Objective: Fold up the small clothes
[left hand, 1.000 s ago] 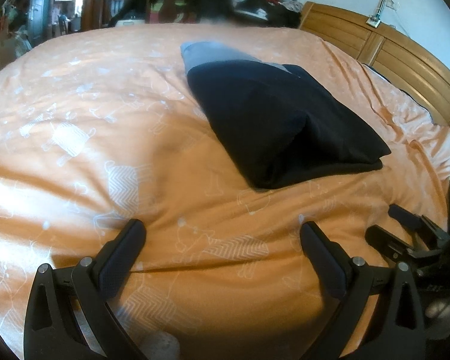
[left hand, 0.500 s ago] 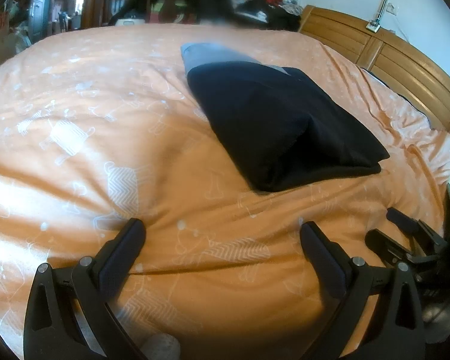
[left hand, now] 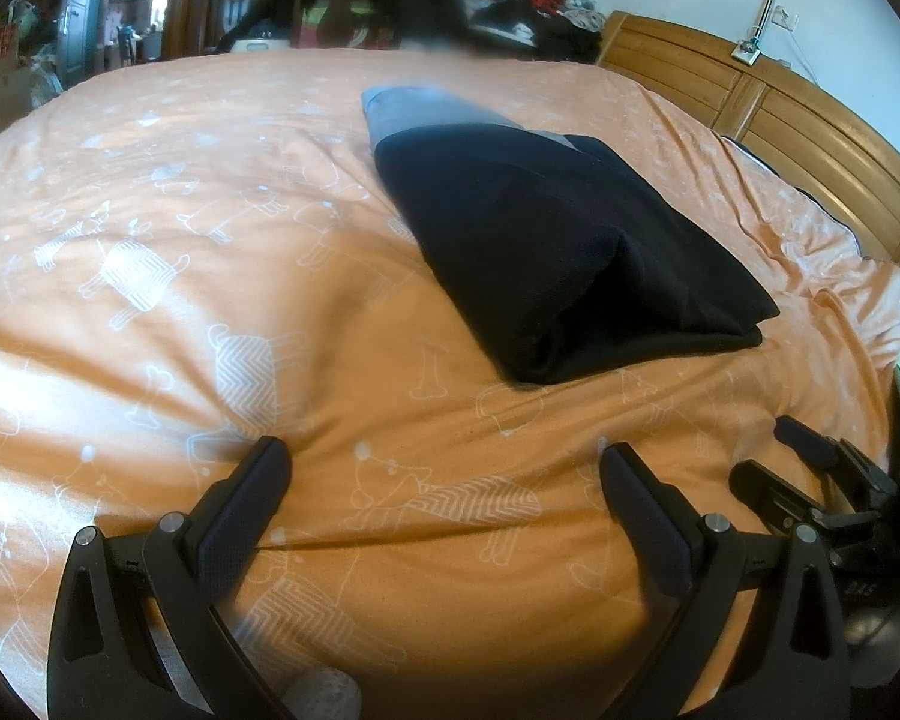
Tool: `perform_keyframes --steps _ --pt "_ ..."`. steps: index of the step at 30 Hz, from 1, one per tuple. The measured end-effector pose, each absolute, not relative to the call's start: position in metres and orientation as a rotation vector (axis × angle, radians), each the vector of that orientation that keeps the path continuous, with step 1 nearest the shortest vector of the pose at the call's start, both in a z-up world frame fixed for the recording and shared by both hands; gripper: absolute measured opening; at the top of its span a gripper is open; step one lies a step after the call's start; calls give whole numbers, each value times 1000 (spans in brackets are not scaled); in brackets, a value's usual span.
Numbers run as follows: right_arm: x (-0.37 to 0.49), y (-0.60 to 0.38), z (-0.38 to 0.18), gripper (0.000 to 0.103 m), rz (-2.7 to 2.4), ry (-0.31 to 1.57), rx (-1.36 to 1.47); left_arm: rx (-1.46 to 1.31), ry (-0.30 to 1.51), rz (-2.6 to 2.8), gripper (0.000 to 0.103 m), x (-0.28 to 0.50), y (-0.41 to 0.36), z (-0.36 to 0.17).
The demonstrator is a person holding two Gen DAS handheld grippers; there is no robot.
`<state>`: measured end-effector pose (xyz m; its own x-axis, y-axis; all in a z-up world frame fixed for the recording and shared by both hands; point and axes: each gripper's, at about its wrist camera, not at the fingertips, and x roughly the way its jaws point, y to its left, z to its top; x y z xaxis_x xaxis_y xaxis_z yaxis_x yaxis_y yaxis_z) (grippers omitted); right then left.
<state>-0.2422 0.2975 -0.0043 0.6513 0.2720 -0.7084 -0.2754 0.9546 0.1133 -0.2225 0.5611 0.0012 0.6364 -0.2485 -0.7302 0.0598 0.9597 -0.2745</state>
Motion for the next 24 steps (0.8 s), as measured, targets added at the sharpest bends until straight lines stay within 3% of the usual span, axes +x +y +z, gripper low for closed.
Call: perform_keyframes --steps 24 --pt "-240 295 -5 103 315 794 -3 -234 864 -177 103 -223 561 1"
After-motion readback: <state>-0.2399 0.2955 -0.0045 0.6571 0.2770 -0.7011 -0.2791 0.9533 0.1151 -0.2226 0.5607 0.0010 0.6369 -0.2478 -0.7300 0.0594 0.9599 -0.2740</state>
